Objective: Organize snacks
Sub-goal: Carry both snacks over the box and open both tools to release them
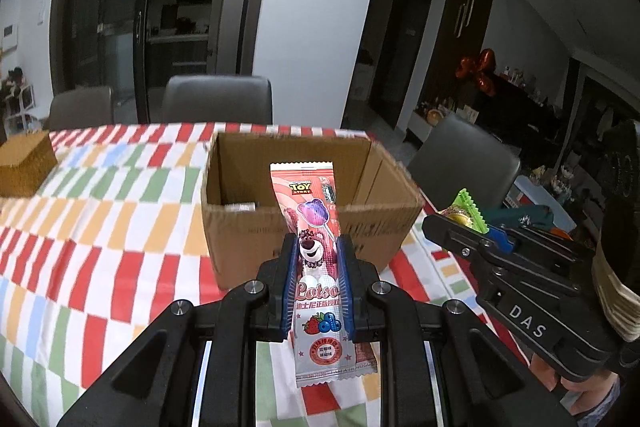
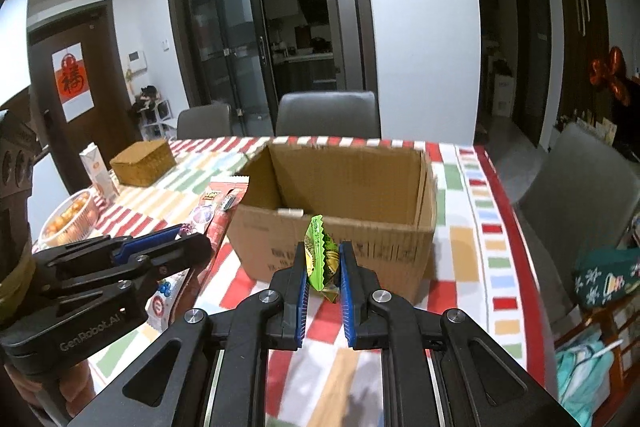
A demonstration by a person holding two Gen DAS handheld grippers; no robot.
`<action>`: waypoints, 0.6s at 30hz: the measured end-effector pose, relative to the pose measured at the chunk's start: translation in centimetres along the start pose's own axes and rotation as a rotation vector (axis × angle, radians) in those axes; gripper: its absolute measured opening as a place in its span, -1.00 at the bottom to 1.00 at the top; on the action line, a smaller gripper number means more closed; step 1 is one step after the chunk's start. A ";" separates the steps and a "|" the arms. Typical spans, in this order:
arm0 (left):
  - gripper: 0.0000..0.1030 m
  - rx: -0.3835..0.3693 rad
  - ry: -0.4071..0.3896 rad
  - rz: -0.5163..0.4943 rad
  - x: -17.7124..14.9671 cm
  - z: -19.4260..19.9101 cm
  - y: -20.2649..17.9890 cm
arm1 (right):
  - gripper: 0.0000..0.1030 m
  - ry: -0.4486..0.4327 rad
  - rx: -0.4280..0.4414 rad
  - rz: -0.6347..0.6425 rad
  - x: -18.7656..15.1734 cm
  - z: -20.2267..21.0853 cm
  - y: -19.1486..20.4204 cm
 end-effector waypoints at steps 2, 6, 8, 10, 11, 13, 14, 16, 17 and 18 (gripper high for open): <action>-0.62 0.002 -0.014 -0.018 1.3 0.2 -0.2 | -0.71 -0.008 -0.002 0.004 1.1 -0.1 0.0; -0.62 0.008 -0.043 -0.048 3.7 0.4 -0.2 | -0.71 -0.017 -0.005 0.002 2.8 -0.2 -0.2; -0.62 0.014 -0.046 -0.060 4.7 0.3 -0.1 | -0.71 -0.027 -0.011 0.004 3.7 -0.3 -0.2; -0.62 0.016 -0.049 -0.067 5.8 0.2 0.0 | -0.71 -0.037 -0.014 0.009 4.7 -0.4 -0.2; -0.62 0.017 -0.049 -0.069 6.2 0.1 0.1 | -0.71 -0.044 -0.015 0.013 5.2 -0.4 -0.2; -0.62 0.019 -0.050 -0.071 7.1 -0.1 0.4 | -0.71 -0.053 -0.018 0.021 6.2 -0.6 -0.1; -0.62 0.020 -0.046 -0.070 7.6 -0.4 0.6 | -0.71 -0.056 -0.018 0.023 6.6 -0.6 -0.1; -0.62 0.019 -0.039 -0.064 8.5 -0.9 0.9 | -0.71 -0.057 -0.019 0.031 7.5 -1.0 0.0; -0.62 0.022 -0.033 -0.063 9.0 -1.2 1.1 | -0.71 -0.056 -0.019 0.034 7.8 -1.2 0.0; -0.62 0.024 -0.029 -0.063 9.3 -1.5 1.4 | -0.71 -0.053 -0.019 0.037 8.1 -1.4 0.1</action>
Point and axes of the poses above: each gripper's, at about its wrist camera, not at the fingertips, and z roughly against the way its jaws point, y to its left, x to its top, the point moved 10 cm from there along -z, roughly the way its jaws point, and after that the axes turned 14 degrees about -x, right-handed, at the moved point
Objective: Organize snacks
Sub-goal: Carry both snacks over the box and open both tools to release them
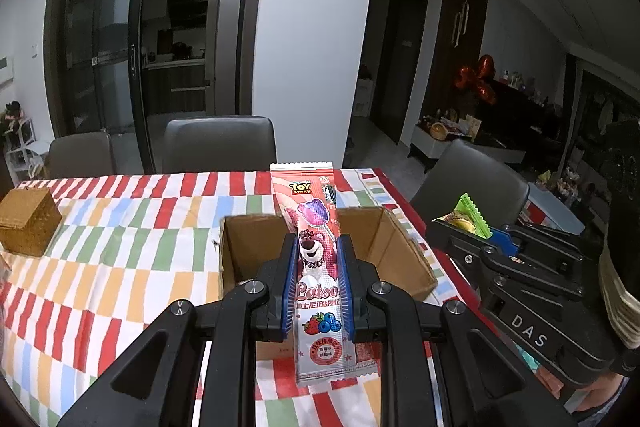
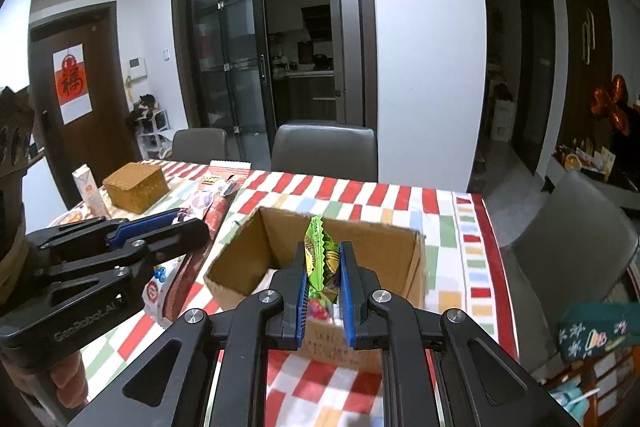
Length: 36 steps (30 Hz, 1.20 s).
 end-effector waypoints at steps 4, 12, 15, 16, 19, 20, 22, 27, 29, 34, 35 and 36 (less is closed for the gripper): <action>-0.62 0.004 0.014 0.015 1.2 -1.3 1.1 | -0.71 0.028 -0.005 0.012 1.0 -1.5 0.0; -0.62 0.019 0.085 0.041 1.4 -5.0 3.2 | -0.71 0.111 -0.013 0.009 1.2 -5.3 -0.4; -0.62 0.025 0.122 0.051 0.8 -6.5 3.9 | -0.71 0.141 -0.024 0.011 0.9 -6.8 -0.4; -0.61 0.029 0.136 0.051 0.6 -7.0 4.1 | -0.71 0.154 -0.026 0.010 0.6 -7.4 -0.5; -0.61 0.047 0.165 0.060 0.1 -8.4 4.8 | -0.71 0.179 -0.034 0.008 0.2 -8.6 -0.5; -0.61 0.050 0.171 0.060 0.0 -8.7 5.0 | -0.71 0.189 -0.035 0.007 0.1 -9.1 -0.6; -0.58 0.072 0.187 0.052 -0.3 -9.4 5.5 | -0.70 0.209 -0.040 0.001 -0.3 -9.9 -0.6; -0.41 0.117 0.196 0.046 -0.7 -9.7 6.2 | -0.08 0.256 -0.061 -0.009 -1.1 -11.3 -1.0; -0.25 0.147 0.193 0.030 -1.0 -9.2 6.3 | -0.07 0.246 -0.076 -0.004 -1.3 -11.3 -1.3; 0.00 0.177 0.185 0.019 -1.7 -7.8 6.2 | 0.10 0.251 -0.085 -0.015 -2.0 -10.7 -1.7; 0.04 0.183 0.181 0.017 -1.8 -7.4 6.1 | 0.13 0.249 -0.089 -0.014 -2.0 -10.6 -1.7; 0.05 0.184 0.176 0.014 -2.0 -7.1 6.0 | 0.14 0.245 -0.094 -0.014 -2.1 -10.3 -1.8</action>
Point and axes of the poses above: each gripper's, at about its wrist camera, not at the fingertips, and z roughly against the way its jaws point, y to its left, x to its top, the point moved 10 cm from there along -z, roughly the way its jaws point, and after that the axes turned 14 degrees about -x, right-handed, at the moved point
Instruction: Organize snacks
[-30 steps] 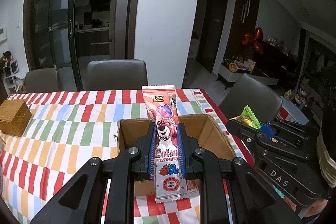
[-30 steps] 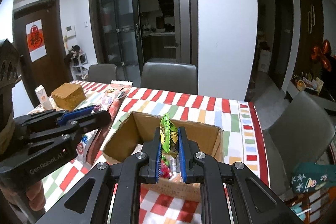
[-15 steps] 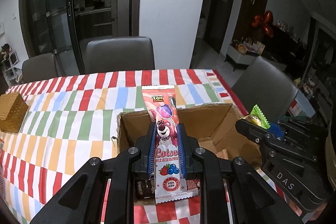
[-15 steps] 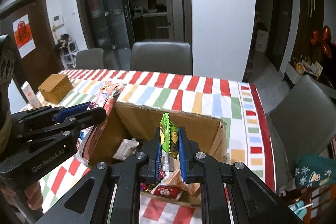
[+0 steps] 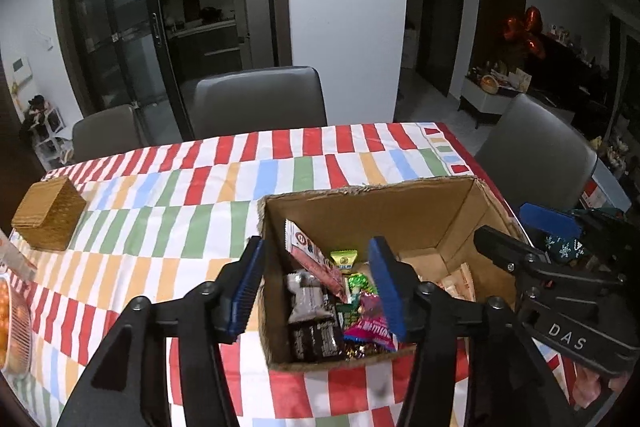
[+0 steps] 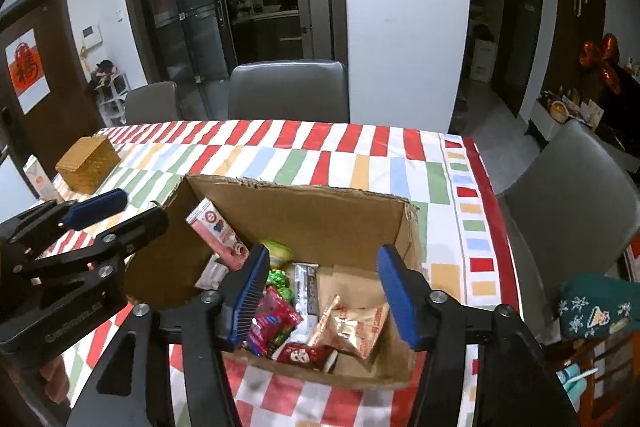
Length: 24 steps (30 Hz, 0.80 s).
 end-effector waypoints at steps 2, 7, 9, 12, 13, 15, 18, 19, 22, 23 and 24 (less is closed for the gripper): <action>0.19 0.009 -0.011 -0.008 -0.5 0.9 -0.2 | 0.23 -0.006 -0.005 -0.007 -0.5 0.7 -0.2; 0.46 0.042 -0.062 -0.036 -1.6 3.7 -0.7 | 0.47 -0.059 -0.029 -0.037 -1.4 3.2 -1.2; 0.57 0.047 -0.087 -0.043 -2.0 4.8 -1.1 | 0.52 -0.078 -0.039 -0.052 -1.9 4.3 -1.6; 0.75 0.063 -0.141 -0.054 -2.8 7.2 -1.8 | 0.60 -0.110 -0.049 -0.072 -2.8 6.4 -2.1; 0.81 0.067 -0.155 -0.057 -3.0 7.8 -1.9 | 0.63 -0.123 -0.058 -0.076 -3.2 7.1 -2.4; 0.89 0.080 -0.197 -0.068 -3.7 9.6 -2.4 | 0.66 -0.152 -0.078 -0.081 -3.9 8.5 -2.7; 0.99 0.094 -0.240 -0.081 -4.4 11.5 -3.0 | 0.69 -0.199 -0.104 -0.079 -4.9 10.8 -3.1; 0.99 0.096 -0.257 -0.085 -4.8 12.2 -3.2 | 0.70 -0.219 -0.116 -0.078 -5.3 11.6 -3.3; 1.00 0.104 -0.284 -0.096 -6.1 13.7 -3.7 | 0.79 -0.268 -0.141 -0.075 -6.7 13.9 -3.5; 1.00 0.107 -0.290 -0.096 -6.4 14.1 -3.8 | 0.81 -0.281 -0.145 -0.075 -7.0 14.5 -3.5; 1.00 0.110 -0.293 -0.096 -6.8 14.5 -3.9 | 0.81 -0.290 -0.150 -0.075 -7.3 15.0 -3.5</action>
Point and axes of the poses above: each gripper's, at about its wrist camera, not at the fingertips, and z roughly against the way its jaws point, y to its left, x to its top, the point moved 10 cm from there along -z, roughly the way its jaws point, and after that the axes turned 14 degrees about -x, right-handed, at the moved point
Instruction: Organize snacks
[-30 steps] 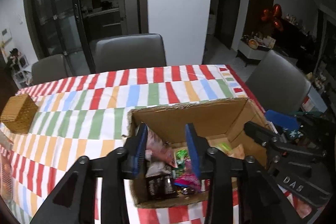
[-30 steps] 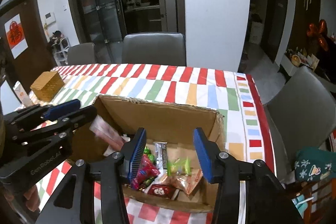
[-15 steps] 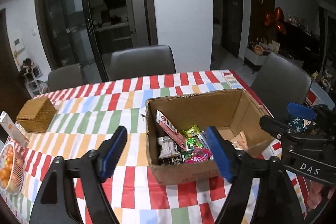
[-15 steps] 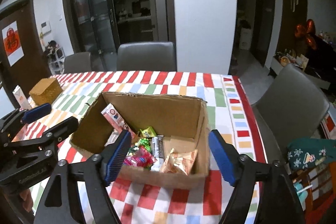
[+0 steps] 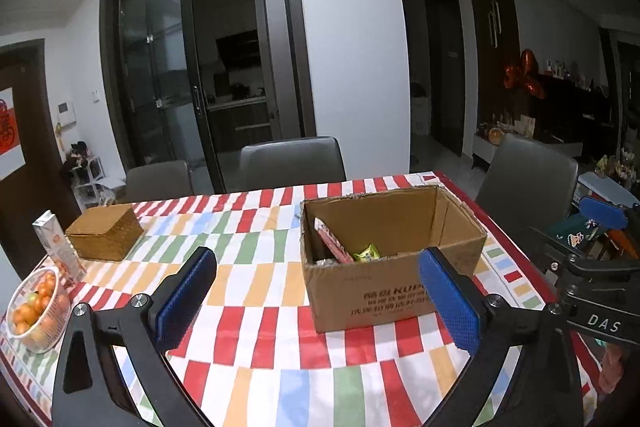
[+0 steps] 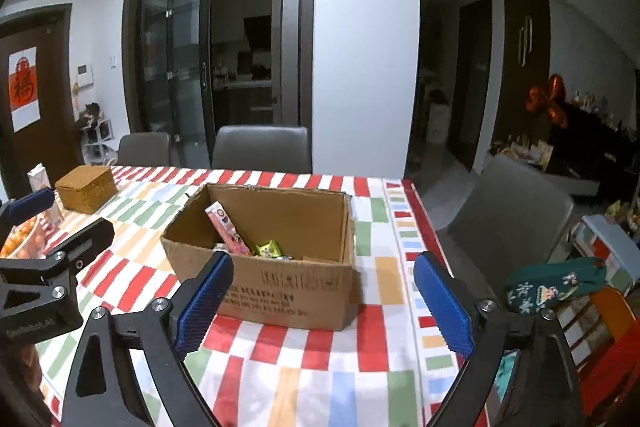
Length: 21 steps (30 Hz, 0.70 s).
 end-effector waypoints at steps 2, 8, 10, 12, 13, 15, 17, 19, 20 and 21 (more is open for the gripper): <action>1.00 -0.008 -0.007 0.002 -0.5 0.9 -0.2 | 0.85 -0.021 -0.009 0.000 -0.6 1.4 -0.3; 1.00 0.003 -0.033 0.005 -1.9 3.6 -0.4 | 0.85 -0.041 0.003 0.000 -2.0 3.9 -0.2; 1.00 -0.007 -0.034 0.018 -2.5 4.3 -0.3 | 0.85 -0.042 0.010 -0.003 -2.5 4.6 -0.2; 1.00 -0.020 -0.034 0.030 -2.9 5.0 -0.4 | 0.85 -0.042 0.015 -0.007 -2.8 5.2 -0.1; 1.00 -0.028 -0.034 0.038 -3.0 5.3 -0.5 | 0.85 -0.040 0.018 -0.012 -3.1 5.6 -0.1; 1.00 -0.043 -0.033 0.041 -3.2 5.9 -0.7 | 0.85 -0.036 0.018 -0.026 -3.4 6.1 -0.5; 1.00 -0.043 -0.037 0.025 -3.4 6.6 -0.9 | 0.85 -0.039 0.023 -0.048 -3.7 6.8 -0.9; 1.00 -0.040 -0.040 0.024 -3.5 7.2 -1.1 | 0.85 -0.048 0.021 -0.054 -3.8 7.6 -1.0; 1.00 -0.045 -0.044 0.027 -3.6 7.5 -1.2 | 0.85 -0.054 0.016 -0.048 -3.8 7.9 -1.0; 1.00 -0.048 -0.047 0.030 -3.6 7.6 -1.2 | 0.85 -0.061 0.009 -0.041 -3.8 8.2 -1.1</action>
Point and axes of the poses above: each gripper's, at about its wrist camera, not at the fingertips, and z roughly against the way its jaws point, y to its left, x to its top, the point moved 10 cm from there along -z, roughly the way its jaws point, and after that the axes turned 14 degrees about -x, right-handed, at the moved point
